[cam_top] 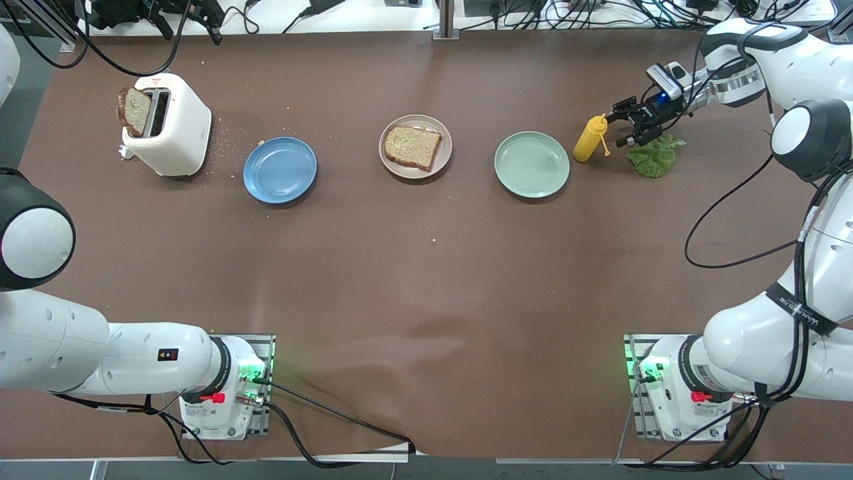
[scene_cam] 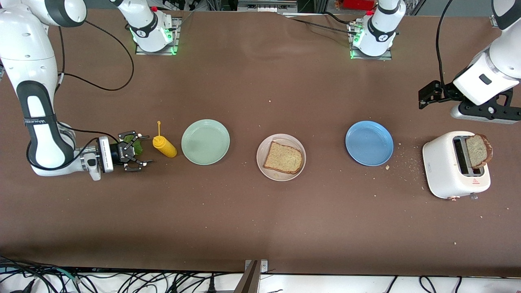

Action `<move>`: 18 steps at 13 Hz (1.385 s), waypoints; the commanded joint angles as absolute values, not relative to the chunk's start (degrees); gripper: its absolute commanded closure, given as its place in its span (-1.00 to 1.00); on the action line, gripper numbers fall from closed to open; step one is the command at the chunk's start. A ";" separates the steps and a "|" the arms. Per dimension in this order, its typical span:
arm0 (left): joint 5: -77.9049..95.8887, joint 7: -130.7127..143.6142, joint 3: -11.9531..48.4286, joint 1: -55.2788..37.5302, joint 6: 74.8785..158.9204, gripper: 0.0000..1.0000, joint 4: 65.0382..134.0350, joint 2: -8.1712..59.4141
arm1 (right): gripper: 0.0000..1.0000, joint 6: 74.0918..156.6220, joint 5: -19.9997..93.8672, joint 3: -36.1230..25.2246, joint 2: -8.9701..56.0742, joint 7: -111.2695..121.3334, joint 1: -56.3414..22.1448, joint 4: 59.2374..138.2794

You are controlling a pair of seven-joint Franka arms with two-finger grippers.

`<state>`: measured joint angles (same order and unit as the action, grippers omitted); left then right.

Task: Make sandwich in beige plate with both arms
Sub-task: 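Reach the right gripper to the yellow bottle and grasp it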

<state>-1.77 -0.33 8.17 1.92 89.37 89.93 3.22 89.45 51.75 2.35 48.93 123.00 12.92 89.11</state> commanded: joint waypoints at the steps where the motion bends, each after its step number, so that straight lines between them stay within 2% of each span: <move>1: -0.53 -0.35 7.91 1.93 90.00 -1.00 89.83 3.25 | -1.00 89.47 54.40 3.34 51.59 124.28 12.40 86.66; 12: -0.53 -0.44 7.82 2.20 90.00 -1.00 89.82 3.43 | -0.96 89.65 57.74 3.25 52.29 122.96 9.75 86.57; 14: -0.53 -0.44 7.82 2.20 90.00 -1.00 89.82 3.43 | -0.79 89.56 57.40 3.25 52.30 122.78 9.67 86.57; 17: -0.53 -0.44 7.82 2.20 90.00 -1.00 89.82 3.43 | -0.25 89.12 56.69 3.25 52.38 119.98 9.58 86.57; 18: -0.53 -0.44 7.82 2.20 90.00 -1.00 89.82 3.43 | 0.06 88.69 56.78 3.25 52.64 119.19 9.67 86.66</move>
